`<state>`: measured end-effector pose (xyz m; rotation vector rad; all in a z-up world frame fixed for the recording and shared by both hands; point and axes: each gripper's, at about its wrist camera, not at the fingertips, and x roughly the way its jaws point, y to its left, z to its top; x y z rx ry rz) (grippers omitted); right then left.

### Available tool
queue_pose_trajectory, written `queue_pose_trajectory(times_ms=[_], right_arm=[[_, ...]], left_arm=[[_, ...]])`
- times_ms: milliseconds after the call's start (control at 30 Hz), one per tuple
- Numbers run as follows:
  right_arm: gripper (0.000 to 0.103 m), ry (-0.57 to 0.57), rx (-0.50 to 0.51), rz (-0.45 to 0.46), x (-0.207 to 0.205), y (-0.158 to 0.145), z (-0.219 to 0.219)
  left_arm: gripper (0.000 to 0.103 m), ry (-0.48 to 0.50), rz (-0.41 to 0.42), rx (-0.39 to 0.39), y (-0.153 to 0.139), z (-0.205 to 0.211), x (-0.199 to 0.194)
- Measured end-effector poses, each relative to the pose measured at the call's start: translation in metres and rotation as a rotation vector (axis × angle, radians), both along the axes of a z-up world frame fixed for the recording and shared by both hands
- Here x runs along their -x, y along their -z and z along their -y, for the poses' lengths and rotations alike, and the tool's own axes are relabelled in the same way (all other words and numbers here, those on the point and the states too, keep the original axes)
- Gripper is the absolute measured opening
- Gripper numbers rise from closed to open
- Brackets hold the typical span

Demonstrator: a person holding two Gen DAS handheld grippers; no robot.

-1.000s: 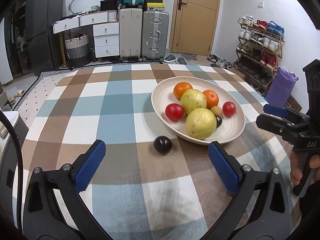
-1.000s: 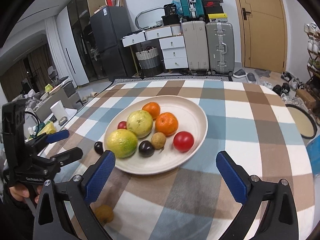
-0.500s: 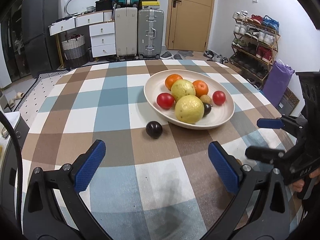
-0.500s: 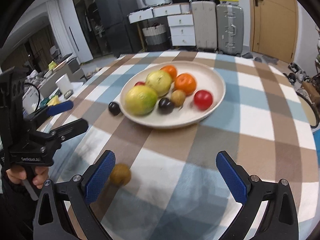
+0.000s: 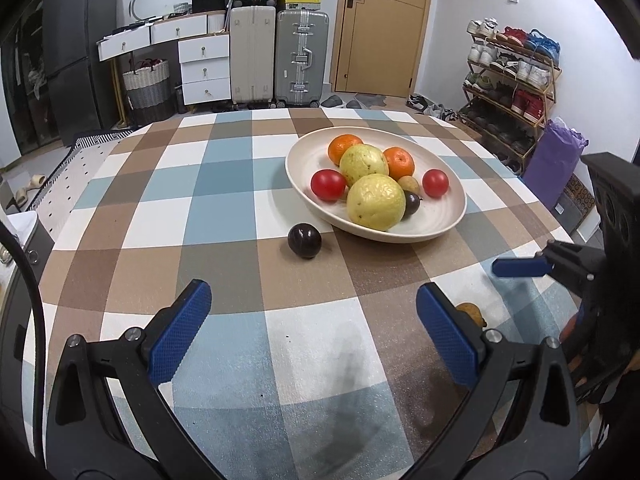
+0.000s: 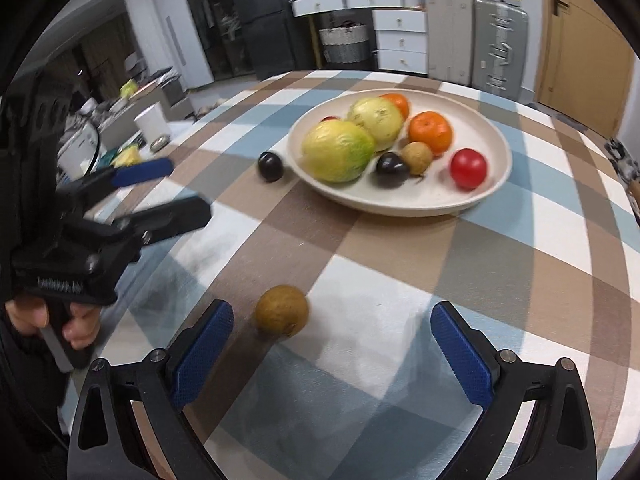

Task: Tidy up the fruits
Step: 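Reach the right tool to the brown kiwi on the cloth and grasp it, then grasp the dark plum with the left tool while the right tool lifts the kiwi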

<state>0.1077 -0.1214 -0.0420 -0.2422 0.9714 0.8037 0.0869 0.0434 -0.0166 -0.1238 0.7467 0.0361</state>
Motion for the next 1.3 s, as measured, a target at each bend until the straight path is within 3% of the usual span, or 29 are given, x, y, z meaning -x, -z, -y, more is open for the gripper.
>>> queue_pose_trajectory(times_ms=[67, 467, 567, 700, 933, 1300], right_arm=[[0.086, -0.03, 0.011, 0.003, 0.003, 0.002, -0.004], [0.056, -0.105, 0.006, 0.024, 0.011, 0.002, -0.012], [0.042, -0.124, -0.004, 0.018, 0.013, 0.002, -0.012], [0.029, -0.128, -0.015, 0.016, 0.012, 0.002, -0.011], [0.029, -0.134, -0.03, 0.023, 0.008, 0.001, -0.009], [0.029, -0.031, -0.049, 0.076, -0.033, -0.013, 0.01]], left_arm=[[0.102, 0.002, 0.0, 0.007, 0.001, -0.001, 0.0], [0.102, 0.004, -0.019, 0.014, 0.006, -0.001, -0.008], [0.102, 0.002, -0.021, 0.028, 0.007, -0.003, -0.011], [0.102, -0.007, -0.028, 0.033, 0.009, -0.006, -0.016], [0.102, -0.014, -0.047, 0.03, 0.013, -0.007, -0.025], [0.102, -0.009, -0.068, 0.022, 0.019, -0.005, -0.038]])
